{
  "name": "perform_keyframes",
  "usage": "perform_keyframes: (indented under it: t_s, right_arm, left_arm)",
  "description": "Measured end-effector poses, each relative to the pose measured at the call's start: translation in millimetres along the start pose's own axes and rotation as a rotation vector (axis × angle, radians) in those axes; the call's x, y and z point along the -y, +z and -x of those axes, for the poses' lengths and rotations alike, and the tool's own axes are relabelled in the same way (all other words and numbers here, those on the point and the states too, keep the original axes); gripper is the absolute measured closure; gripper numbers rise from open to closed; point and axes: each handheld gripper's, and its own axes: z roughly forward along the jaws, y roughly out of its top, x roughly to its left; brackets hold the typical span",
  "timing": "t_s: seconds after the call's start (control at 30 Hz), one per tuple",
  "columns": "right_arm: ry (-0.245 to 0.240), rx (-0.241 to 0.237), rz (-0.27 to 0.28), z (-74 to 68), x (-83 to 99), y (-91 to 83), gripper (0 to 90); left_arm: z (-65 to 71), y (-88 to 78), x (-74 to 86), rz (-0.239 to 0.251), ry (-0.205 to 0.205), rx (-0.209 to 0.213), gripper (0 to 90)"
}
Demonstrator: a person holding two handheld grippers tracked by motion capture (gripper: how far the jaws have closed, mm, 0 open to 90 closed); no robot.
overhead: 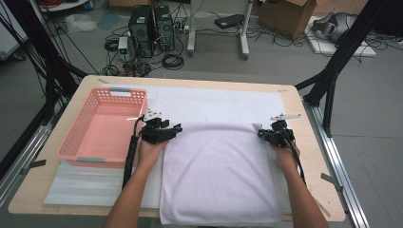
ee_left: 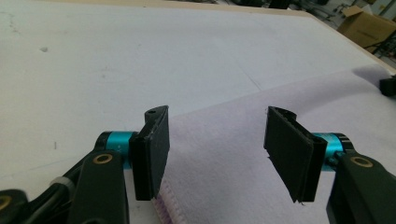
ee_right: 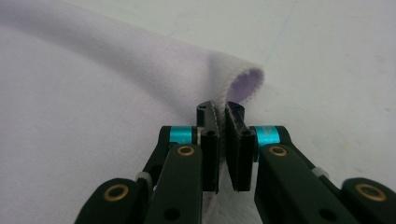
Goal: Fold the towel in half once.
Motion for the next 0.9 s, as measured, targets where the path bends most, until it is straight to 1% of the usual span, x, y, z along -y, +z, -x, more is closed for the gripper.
perform_keyframes:
  t_s: [0.03, 0.07, 0.13, 0.17, 0.2, 0.23, 0.27, 0.3, 0.33, 0.37, 0.4, 0.43, 0.5, 0.53, 0.57, 0.6, 0.63, 0.67, 0.7, 0.77, 0.8, 0.83, 0.87, 0.9]
  right_arm:
    - [-0.018, 0.029, -0.012, -1.4, -0.3, -2.0, 86.6]
    - [-0.023, 0.050, -0.020, -1.5, 0.4, -4.4, 86.6]
    - [-0.008, 0.059, -0.018, 1.6, 5.3, -9.7, 86.5]
    - [-0.004, 0.072, -0.015, 2.8, 8.0, -12.6, 86.5]
    - [-0.006, 0.085, -0.015, 3.7, 9.9, -14.7, 86.3]
    - [0.003, 0.084, -0.016, 4.0, 10.6, -15.9, 85.4]
    - [0.008, 0.081, -0.016, 4.1, 10.5, -17.2, 82.1]
    - [0.002, 0.090, -0.005, 3.9, 9.8, -18.4, 73.4]
    - [-0.002, 0.095, 0.015, 4.7, 9.1, -19.3, 66.8]
    - [0.008, 0.079, 0.033, 6.4, 8.7, -20.7, 64.3]
    - [0.018, 0.076, 0.044, 7.8, 8.3, -21.8, 59.8]
    - [0.023, 0.079, 0.046, 8.9, 8.1, -22.1, 57.6]
    - [0.030, 0.068, 0.030, 10.5, 9.0, -19.8, 55.8]
    - [0.028, 0.068, 0.023, 10.8, 9.5, -18.3, 55.2]
    - [0.032, 0.058, 0.006, 10.3, 10.3, -15.4, 55.4]
    - [0.024, 0.053, -0.004, 9.8, 10.9, -12.7, 55.9]
    - [0.022, 0.061, 0.000, 8.1, 11.0, -12.0, 56.7]
    - [0.014, 0.065, -0.001, 7.1, 10.7, -11.6, 61.4]
    - [0.016, 0.056, -0.011, 5.6, 10.1, -12.2, 69.3]
    - [-0.012, 0.050, -0.022, -0.4, 8.8, -11.7, 82.1]
    - [-0.028, 0.066, -0.029, -3.9, 8.0, -11.5, 83.8]
    - [-0.038, 0.076, -0.032, -5.9, 7.5, -11.4, 84.8]
    - [-0.036, 0.074, -0.031, -5.8, 7.6, -11.5, 85.4]
    - [-0.029, 0.065, -0.027, -4.3, 7.9, -11.8, 86.0]
  left_arm:
    - [0.3, 1.0, 0.6, -0.006, 0.001, -0.007, 42.6]
    - [0.8, 2.2, 1.2, -0.013, -0.002, -0.011, 43.1]
    - [1.8, 4.2, 2.4, -0.025, -0.005, -0.011, 43.3]
    - [2.1, 5.4, 2.9, -0.031, -0.002, -0.008, 43.2]
    - [2.4, 6.5, 3.4, -0.034, -0.002, -0.011, 43.2]
    - [1.9, 8.5, 4.5, -0.045, -0.006, -0.019, 43.0]
    - [1.0, 10.7, 5.6, -0.052, -0.014, -0.035, 42.1]
    - [-0.5, 12.5, 6.8, -0.061, -0.025, -0.039, 40.1]
    - [-1.3, 13.9, 7.5, -0.069, -0.032, -0.047, 39.9]
    - [-2.0, 13.9, 7.1, -0.071, -0.037, -0.051, 40.1]
    - [-2.4, 14.3, 7.2, -0.070, -0.042, -0.050, 40.4]
    - [-3.0, 14.7, 7.1, -0.075, -0.045, -0.053, 40.4]
    - [-2.6, 16.8, 6.6, -0.094, -0.046, -0.053, 41.4]
    - [-0.3, 20.2, 6.0, -0.126, -0.022, -0.048, 42.5]
    - [3.5, 22.7, 4.9, -0.148, 0.017, -0.057, 44.5]
    - [7.6, 25.1, 4.3, -0.158, 0.048, -0.079, 43.2]
    - [10.3, 26.5, 4.0, -0.164, 0.066, -0.092, 43.0]
    - [11.5, 27.1, 4.2, -0.163, 0.079, -0.104, 43.7]
    - [12.0, 26.8, 4.1, -0.167, 0.089, -0.123, 47.0]
    - [12.5, 26.6, 4.2, -0.164, 0.097, -0.141, 54.0]
    - [11.6, 26.2, 4.1, -0.161, 0.097, -0.136, 57.7]
    - [10.4, 25.8, 4.3, -0.160, 0.079, -0.101, 64.7]
    - [10.4, 26.2, 4.4, -0.166, 0.068, -0.066, 79.6]
    - [12.3, 26.6, 4.4, -0.164, 0.087, -0.074, 84.8]
